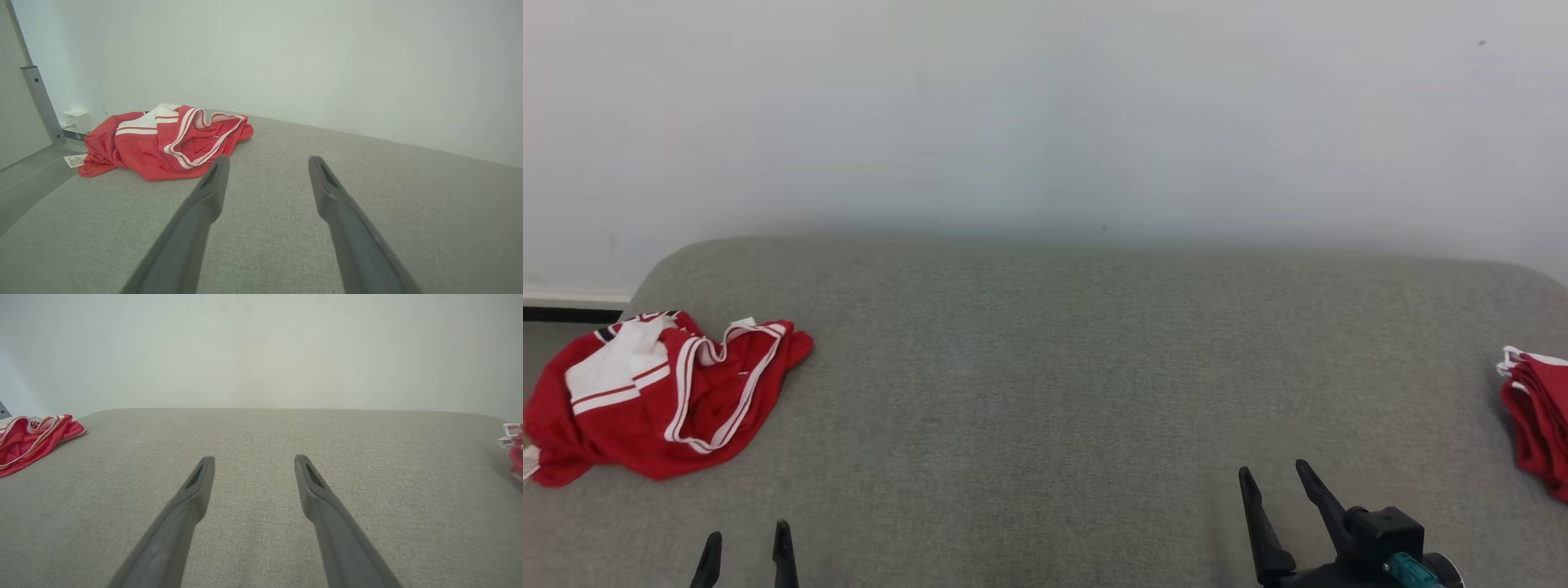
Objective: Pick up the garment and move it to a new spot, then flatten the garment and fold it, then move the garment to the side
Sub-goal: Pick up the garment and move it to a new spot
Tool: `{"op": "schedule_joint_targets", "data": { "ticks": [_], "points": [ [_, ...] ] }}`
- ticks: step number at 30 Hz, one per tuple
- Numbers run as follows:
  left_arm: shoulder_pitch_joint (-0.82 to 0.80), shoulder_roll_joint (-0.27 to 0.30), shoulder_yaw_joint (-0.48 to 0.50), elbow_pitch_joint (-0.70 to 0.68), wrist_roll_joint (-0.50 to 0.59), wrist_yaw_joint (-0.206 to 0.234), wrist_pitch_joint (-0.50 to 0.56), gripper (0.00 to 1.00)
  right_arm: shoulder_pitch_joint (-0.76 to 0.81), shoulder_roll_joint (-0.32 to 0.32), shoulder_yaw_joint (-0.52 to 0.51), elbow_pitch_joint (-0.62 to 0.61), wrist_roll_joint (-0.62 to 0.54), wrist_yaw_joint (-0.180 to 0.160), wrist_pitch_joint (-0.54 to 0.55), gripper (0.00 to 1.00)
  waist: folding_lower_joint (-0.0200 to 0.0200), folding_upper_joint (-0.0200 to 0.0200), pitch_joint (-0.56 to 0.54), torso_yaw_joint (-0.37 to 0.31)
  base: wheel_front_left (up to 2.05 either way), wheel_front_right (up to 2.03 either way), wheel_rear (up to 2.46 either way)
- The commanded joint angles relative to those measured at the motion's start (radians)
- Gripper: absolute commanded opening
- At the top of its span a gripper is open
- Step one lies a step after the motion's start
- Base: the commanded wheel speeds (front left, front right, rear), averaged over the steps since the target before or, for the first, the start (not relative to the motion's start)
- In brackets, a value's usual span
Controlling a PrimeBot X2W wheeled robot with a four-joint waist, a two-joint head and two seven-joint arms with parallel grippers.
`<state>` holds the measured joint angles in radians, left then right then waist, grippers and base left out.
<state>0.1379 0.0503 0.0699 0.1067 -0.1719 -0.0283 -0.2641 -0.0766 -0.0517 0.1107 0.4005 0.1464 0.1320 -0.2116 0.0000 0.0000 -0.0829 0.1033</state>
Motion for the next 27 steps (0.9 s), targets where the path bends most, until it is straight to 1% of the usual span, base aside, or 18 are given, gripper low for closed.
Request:
{"op": "schedule_joint_targets", "data": {
  "ticks": [1,2,8,17,22,27],
  "points": [
    [0.017,0.000,0.013,-0.004,0.010,-0.004,0.000,1.00,0.015,0.002,0.009,-0.006,0.013,-0.003,-0.006,1.00,0.0000,0.0000,-0.007,0.074,0.00,0.00,0.00],
    [0.017,0.000,0.013,-0.004,0.010,-0.004,0.000,1.00,0.015,0.002,0.009,-0.006,0.013,-0.003,-0.006,1.00,0.0000,0.0000,-0.007,0.074,0.00,0.00,0.00],
    [0.022,0.005,0.040,-0.001,0.019,-0.012,0.000,1.00,0.015,0.002,0.027,-0.003,0.021,-0.003,-0.011,1.00,0.0000,0.0000,-0.012,0.155,0.00,0.00,0.00],
    [0.039,0.009,0.072,-0.004,0.027,-0.014,0.000,1.00,0.016,0.002,0.041,0.013,0.043,-0.003,-0.021,1.00,0.0000,0.0000,-0.027,0.245,0.00,0.00,0.00],
    [0.051,0.010,0.086,-0.009,0.027,-0.017,0.000,1.00,0.008,0.002,0.055,0.019,0.049,-0.003,-0.026,1.00,0.0000,0.0000,-0.027,0.261,0.00,0.00,0.00],
    [0.054,0.009,0.098,-0.002,0.020,-0.017,0.000,1.00,0.012,0.001,0.062,0.025,0.055,-0.003,-0.026,1.00,0.0000,0.0000,-0.023,0.263,0.00,0.00,0.00]
  ]
}}
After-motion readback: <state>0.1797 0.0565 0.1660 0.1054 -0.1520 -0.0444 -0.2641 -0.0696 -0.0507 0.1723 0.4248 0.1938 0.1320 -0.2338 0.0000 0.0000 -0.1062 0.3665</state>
